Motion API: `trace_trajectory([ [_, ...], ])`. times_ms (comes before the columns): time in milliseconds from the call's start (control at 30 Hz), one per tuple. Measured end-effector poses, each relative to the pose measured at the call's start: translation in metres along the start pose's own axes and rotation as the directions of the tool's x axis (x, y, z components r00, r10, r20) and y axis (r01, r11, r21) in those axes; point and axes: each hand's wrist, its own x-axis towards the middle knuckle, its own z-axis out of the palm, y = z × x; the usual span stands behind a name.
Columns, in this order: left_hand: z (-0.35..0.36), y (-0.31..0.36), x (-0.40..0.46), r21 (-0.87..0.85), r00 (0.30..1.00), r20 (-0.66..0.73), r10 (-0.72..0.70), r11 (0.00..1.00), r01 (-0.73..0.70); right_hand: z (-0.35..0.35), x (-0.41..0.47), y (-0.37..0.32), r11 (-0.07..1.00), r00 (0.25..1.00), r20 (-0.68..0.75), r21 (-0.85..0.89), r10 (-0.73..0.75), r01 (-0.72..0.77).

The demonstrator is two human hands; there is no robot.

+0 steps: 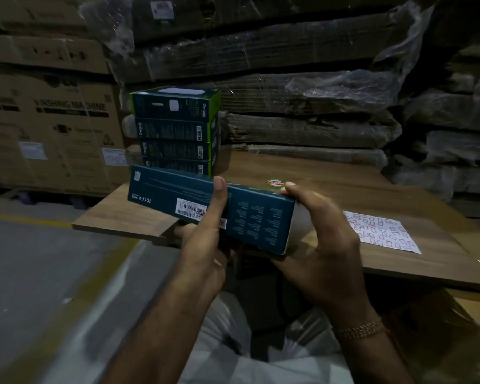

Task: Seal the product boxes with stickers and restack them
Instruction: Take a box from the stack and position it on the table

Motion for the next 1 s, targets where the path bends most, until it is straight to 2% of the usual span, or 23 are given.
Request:
trace_trajectory([
  [167,0.001,0.007,-0.011,0.043,0.994,0.095,-0.05,0.998,0.046,-0.01,-0.005,-0.002,1.0,1.0,-0.004,-0.005,-0.001,0.001],
  [267,-0.003,0.011,-0.01,-0.025,0.976,0.166,-0.143,0.988,0.15,-0.02,-0.009,0.013,0.998,0.998,0.01,-0.002,0.056,-0.056],
  [433,-0.003,0.019,-0.006,-0.018,0.888,0.305,-0.345,0.93,0.367,-0.043,-0.011,0.033,0.975,0.998,-0.005,-0.213,0.064,-0.064],
  [533,-0.002,0.014,-0.005,-0.023,0.867,0.297,-0.401,0.904,0.426,-0.044,-0.011,0.032,0.953,0.998,0.002,-0.299,0.056,-0.053],
  [633,-0.001,0.008,-0.006,0.037,0.907,0.291,-0.305,0.951,0.308,-0.041,-0.013,0.029,0.924,0.999,0.0,-0.38,0.05,-0.047],
  [767,-0.003,-0.003,-0.007,0.226,0.985,0.173,0.0,0.973,-0.039,-0.036,-0.01,0.022,0.905,0.999,-0.012,-0.422,0.048,-0.049],
  [833,-0.006,-0.015,-0.009,0.35,0.966,0.145,0.216,0.902,-0.254,-0.031,-0.007,0.016,0.9,0.998,-0.023,-0.432,0.057,-0.062],
  [867,-0.007,-0.019,-0.011,0.417,0.934,0.186,0.304,0.836,-0.355,-0.03,-0.006,0.013,0.897,0.997,-0.028,-0.436,0.065,-0.071],
  [900,-0.008,-0.022,-0.013,0.453,0.909,0.227,0.348,0.789,-0.415,-0.029,-0.005,0.011,0.895,0.997,-0.032,-0.44,0.071,-0.078],
  [1000,-0.013,-0.022,-0.01,0.381,0.881,0.252,0.401,0.795,-0.471,-0.033,-0.005,0.01,0.916,0.998,-0.055,-0.397,0.042,-0.061],
])
